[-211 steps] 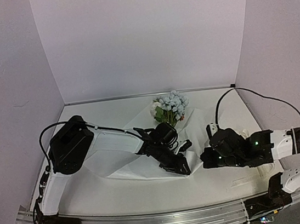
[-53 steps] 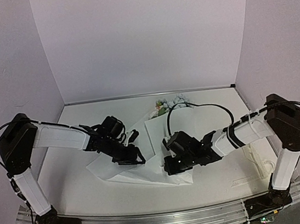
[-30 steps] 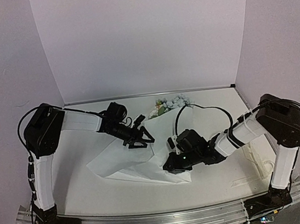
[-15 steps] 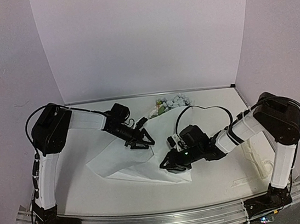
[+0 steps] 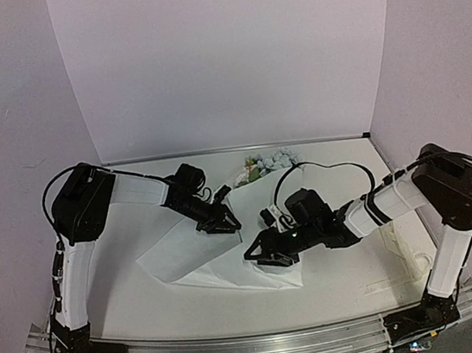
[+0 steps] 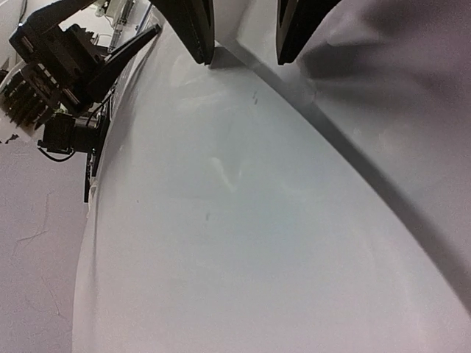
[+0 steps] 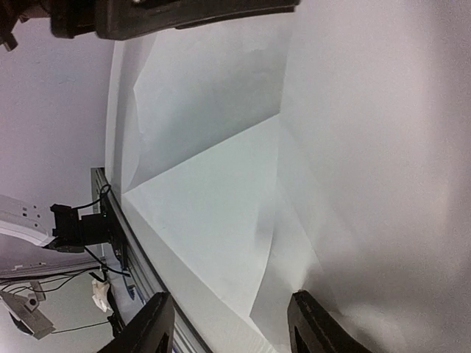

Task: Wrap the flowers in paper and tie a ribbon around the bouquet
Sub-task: Press the fold line of the 2/3-folded wrapping paper.

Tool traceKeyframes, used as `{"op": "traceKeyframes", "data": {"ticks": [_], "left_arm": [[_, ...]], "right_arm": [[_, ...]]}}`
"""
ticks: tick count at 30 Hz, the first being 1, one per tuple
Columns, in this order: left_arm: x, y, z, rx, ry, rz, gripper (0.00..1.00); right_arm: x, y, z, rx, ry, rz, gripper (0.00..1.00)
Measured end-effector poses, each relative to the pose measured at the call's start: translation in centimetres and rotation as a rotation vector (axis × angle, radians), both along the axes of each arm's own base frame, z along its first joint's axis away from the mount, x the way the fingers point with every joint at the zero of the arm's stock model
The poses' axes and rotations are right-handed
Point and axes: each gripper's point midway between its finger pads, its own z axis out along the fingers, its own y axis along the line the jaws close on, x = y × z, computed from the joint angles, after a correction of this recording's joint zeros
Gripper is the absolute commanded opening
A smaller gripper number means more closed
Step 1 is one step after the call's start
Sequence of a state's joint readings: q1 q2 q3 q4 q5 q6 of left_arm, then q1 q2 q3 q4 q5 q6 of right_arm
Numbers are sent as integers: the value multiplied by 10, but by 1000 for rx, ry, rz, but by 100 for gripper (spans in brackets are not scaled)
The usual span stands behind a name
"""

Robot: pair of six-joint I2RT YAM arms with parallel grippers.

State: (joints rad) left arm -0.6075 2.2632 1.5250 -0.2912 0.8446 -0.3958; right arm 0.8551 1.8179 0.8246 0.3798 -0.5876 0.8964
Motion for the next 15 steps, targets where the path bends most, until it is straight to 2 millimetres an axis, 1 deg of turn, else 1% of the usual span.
{"op": "traceKeyframes", "data": {"ticks": [5, 10, 11, 14, 15], "left_arm": [[11, -7, 11, -30, -31, 16, 16], [17, -11, 17, -54, -50, 27, 3], [17, -12, 17, -56, -51, 30, 1], [19, -13, 19, -62, -55, 33, 0], [19, -13, 19, -65, -58, 33, 0]], "right_arm": [[0, 2, 19, 35, -21, 5, 54], [0, -3, 23, 31, -22, -4, 55], [0, -5, 23, 27, -22, -8, 55], [-2, -21, 24, 7, -24, -30, 56], [-3, -26, 26, 2, -31, -38, 55]]}}
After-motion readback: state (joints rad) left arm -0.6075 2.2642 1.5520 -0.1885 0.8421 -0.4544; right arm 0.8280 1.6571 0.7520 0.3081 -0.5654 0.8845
